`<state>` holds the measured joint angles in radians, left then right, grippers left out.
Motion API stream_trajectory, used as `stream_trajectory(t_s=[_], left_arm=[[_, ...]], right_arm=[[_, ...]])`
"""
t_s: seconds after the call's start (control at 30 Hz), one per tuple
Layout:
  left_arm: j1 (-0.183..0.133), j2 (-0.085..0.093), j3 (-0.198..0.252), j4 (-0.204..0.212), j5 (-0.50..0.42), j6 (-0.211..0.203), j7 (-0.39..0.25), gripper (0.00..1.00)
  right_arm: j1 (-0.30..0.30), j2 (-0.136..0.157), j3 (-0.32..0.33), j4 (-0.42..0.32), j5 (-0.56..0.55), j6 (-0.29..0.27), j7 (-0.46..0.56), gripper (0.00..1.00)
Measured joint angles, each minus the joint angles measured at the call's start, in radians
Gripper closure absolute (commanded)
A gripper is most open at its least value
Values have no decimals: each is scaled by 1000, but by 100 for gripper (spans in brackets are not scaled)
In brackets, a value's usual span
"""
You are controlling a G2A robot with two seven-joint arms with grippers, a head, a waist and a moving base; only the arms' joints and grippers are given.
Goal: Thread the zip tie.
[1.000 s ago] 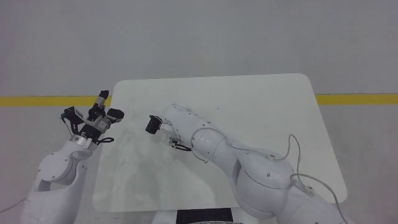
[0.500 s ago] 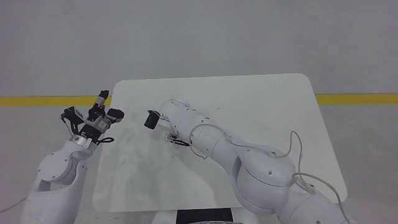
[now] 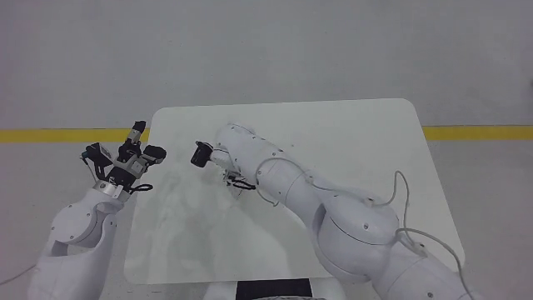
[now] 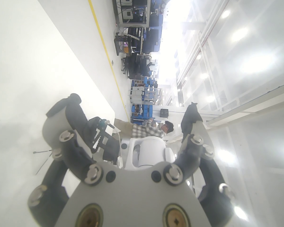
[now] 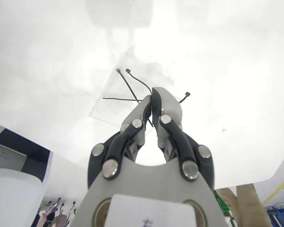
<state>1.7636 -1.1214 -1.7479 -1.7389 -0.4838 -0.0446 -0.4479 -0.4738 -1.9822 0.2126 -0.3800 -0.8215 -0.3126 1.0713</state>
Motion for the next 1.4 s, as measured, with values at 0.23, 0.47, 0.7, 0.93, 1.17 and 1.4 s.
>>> stream_trajectory(t_s=[0.23,0.47,0.7,0.93,1.17,1.4], left_arm=[[0,0,0,0,0,0,0,0],[0,0,0,0,0,0,0,0],[0,0,0,0,0,0,0,0],[0,0,0,0,0,0,0,0],[0,0,0,0,0,0,0,0],[0,0,0,0,0,0,0,0]], right_arm=[[7,31,33,-31,24,-28,-24,100],[1,96,66,-134,85,-27,-68,100],[-19,196,106,-299,187,-27,-84,100],[-26,223,115,-344,218,-27,-81,100],[-26,223,115,-344,218,-27,-81,100],[-68,257,172,-358,286,-27,-149,100]])
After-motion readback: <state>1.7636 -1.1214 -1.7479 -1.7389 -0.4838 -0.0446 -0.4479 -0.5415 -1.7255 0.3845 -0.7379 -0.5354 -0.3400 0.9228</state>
